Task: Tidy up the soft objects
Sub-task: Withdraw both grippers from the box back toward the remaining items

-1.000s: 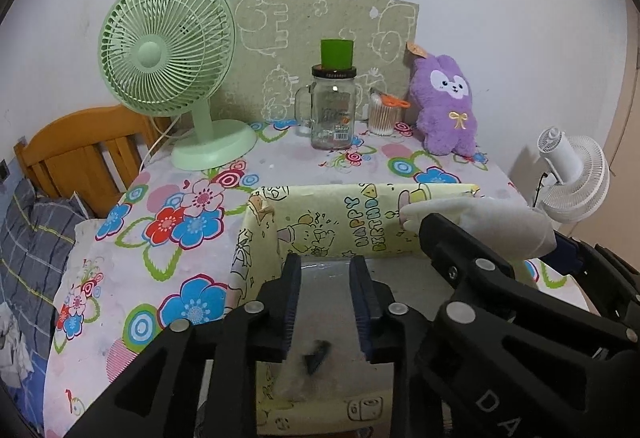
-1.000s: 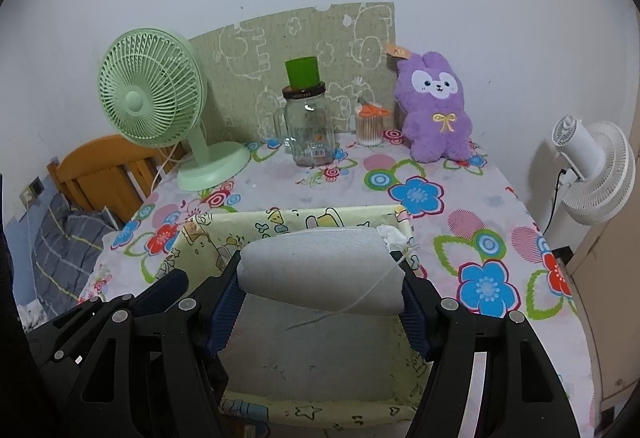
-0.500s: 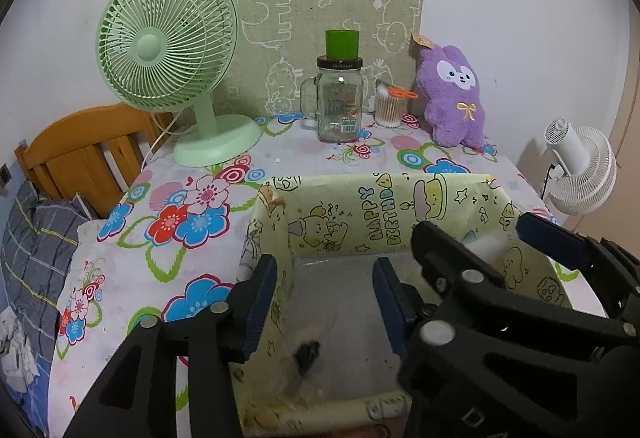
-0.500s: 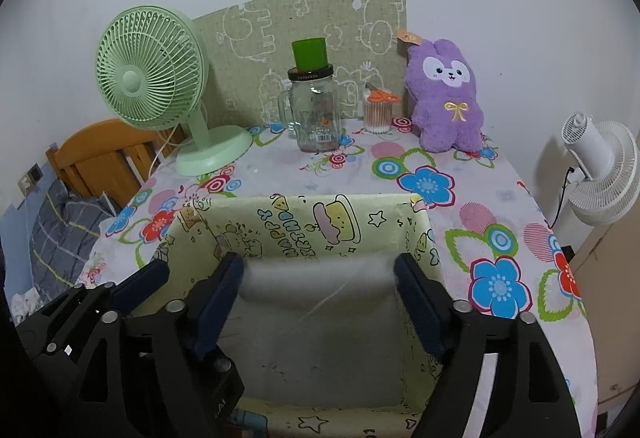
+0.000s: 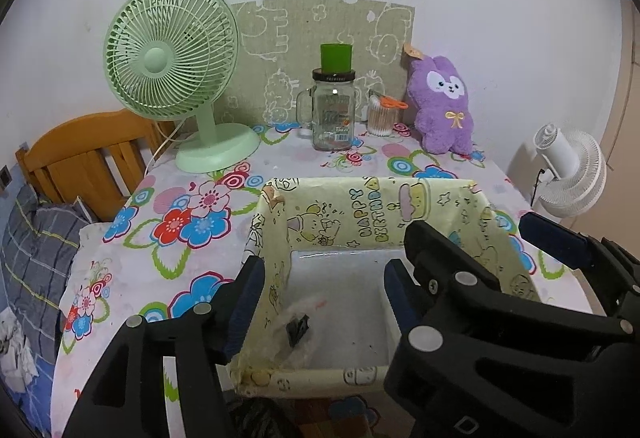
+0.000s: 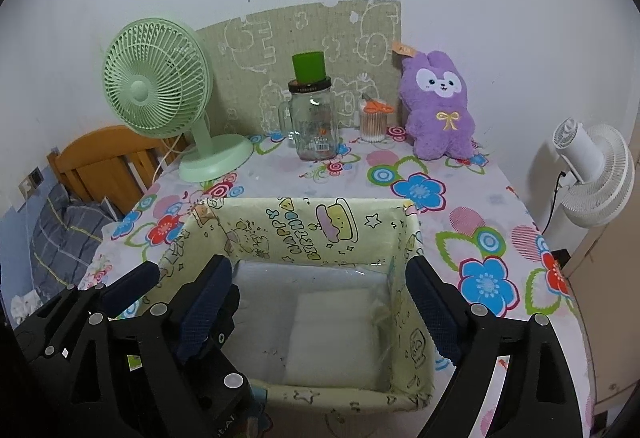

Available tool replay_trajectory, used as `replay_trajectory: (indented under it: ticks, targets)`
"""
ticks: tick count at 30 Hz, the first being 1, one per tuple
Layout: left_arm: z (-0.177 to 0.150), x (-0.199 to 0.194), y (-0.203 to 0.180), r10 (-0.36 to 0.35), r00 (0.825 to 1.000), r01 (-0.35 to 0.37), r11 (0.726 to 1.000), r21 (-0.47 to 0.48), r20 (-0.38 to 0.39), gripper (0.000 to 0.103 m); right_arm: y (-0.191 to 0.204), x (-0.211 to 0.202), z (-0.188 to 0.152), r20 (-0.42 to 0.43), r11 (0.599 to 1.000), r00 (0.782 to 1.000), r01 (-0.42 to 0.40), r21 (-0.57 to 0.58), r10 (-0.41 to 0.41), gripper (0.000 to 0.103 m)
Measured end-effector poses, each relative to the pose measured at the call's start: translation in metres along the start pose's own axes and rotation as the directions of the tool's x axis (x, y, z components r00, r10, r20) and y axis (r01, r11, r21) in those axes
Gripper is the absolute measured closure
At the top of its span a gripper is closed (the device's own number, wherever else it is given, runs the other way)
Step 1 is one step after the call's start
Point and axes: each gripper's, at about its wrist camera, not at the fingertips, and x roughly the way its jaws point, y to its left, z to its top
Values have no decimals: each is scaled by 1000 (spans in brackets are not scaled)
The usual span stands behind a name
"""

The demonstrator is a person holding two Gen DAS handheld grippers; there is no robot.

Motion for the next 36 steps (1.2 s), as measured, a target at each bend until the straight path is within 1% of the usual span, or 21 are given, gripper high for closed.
replay_trajectory:
  ticks: [10, 18, 19, 20, 22, 30, 36]
  targets:
    - [-5, -33, -5, -5, 1000, 5, 1000, 5, 26, 39, 2, -35, -4, 41, 1000, 999, 2, 0, -2, 10]
    - [-12, -64, -11, -11, 998, 10, 1000, 7, 61, 39, 3, -71, -10, 87, 1000, 996, 6, -6, -6, 10]
    - [-13, -68, -11, -12, 998, 11, 1000, 8, 65, 39, 3, -75, -10, 91, 1000, 996, 8, -7, -8, 8]
    - [-13, -72, -12, -12, 997, 12, 1000, 9, 70, 39, 3, -79, -11, 93, 1000, 996, 15, -7, -14, 4]
    - [-16, -80, -13, -15, 997, 14, 1000, 9, 80, 39, 4, -88, -13, 106, 1000, 994, 30, -8, -29, 1]
    - [-24, -105, -17, -18, 994, 17, 1000, 10, 109, 39, 4, -121, -23, 151, 999, 988, 31, -10, -29, 0]
    - [-33, -119, -19, -19, 992, 17, 1000, 14, 122, 39, 5, -136, -31, 160, 999, 987, 35, -10, -33, 0]
